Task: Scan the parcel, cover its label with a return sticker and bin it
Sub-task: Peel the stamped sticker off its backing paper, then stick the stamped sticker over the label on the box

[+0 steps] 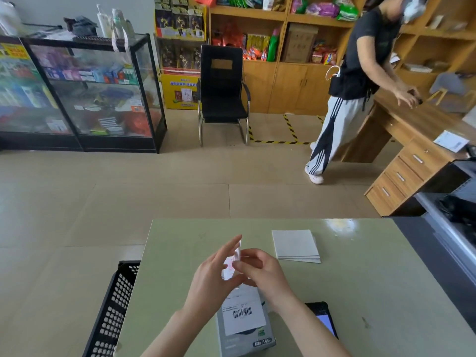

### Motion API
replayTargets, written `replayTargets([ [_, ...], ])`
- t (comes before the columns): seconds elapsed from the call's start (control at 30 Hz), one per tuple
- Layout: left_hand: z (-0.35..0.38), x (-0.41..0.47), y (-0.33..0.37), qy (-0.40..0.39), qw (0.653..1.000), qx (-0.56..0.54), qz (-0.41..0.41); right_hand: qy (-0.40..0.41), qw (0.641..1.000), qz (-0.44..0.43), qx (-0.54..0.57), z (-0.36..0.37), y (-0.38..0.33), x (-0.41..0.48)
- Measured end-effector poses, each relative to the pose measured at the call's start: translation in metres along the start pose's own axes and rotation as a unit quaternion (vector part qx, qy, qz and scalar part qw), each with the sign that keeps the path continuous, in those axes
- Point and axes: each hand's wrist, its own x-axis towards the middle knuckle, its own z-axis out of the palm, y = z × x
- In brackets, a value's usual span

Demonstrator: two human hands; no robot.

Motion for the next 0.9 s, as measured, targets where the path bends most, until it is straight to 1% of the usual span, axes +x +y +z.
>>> replayTargets([
  [0.1,0.005,0.000,0.004,-0.016,1.000,-0.007,-0.004,0.016,1.000,-0.002,-0.005,-0.007,0.004,0.000],
  [0.2,0.012,0.001,0.003,-0.029,0.999,-0.012,-0.021,0.064,0.998,0.007,-0.014,-0.020,0.007,0.000],
  [0.27,0.018,0.001,-0.003,-0.028,0.999,0.000,-0.041,0.106,0.994,0.006,-0.040,-0.034,0.010,0.001],
  [0.37,0.033,0.000,-0.016,-0.020,0.995,0.043,-0.089,0.152,0.987,0.008,-0.048,-0.059,0.015,-0.001],
  [0.47,0.057,0.000,-0.024,-0.051,0.982,0.093,-0.158,0.181,0.983,0.010,-0.034,-0.082,0.021,-0.005],
  [0.57,0.085,0.002,-0.022,-0.097,0.959,0.142,-0.226,0.197,0.980,0.008,-0.019,-0.099,0.027,-0.010],
  [0.63,0.103,0.005,-0.018,-0.122,0.939,0.194,-0.258,0.205,0.979,0.004,-0.023,-0.108,0.032,-0.011],
  [0.77,0.127,0.013,-0.010,-0.155,0.908,0.261,-0.291,0.201,0.979,0.006,-0.031,-0.119,0.039,-0.008],
  [0.83,0.133,0.013,-0.012,-0.157,0.900,0.278,-0.295,0.191,0.981,0.008,-0.035,-0.122,0.041,-0.007],
  [0.9,0.134,0.011,-0.014,-0.145,0.901,0.286,-0.293,0.186,0.982,0.007,-0.034,-0.124,0.043,-0.007],
])
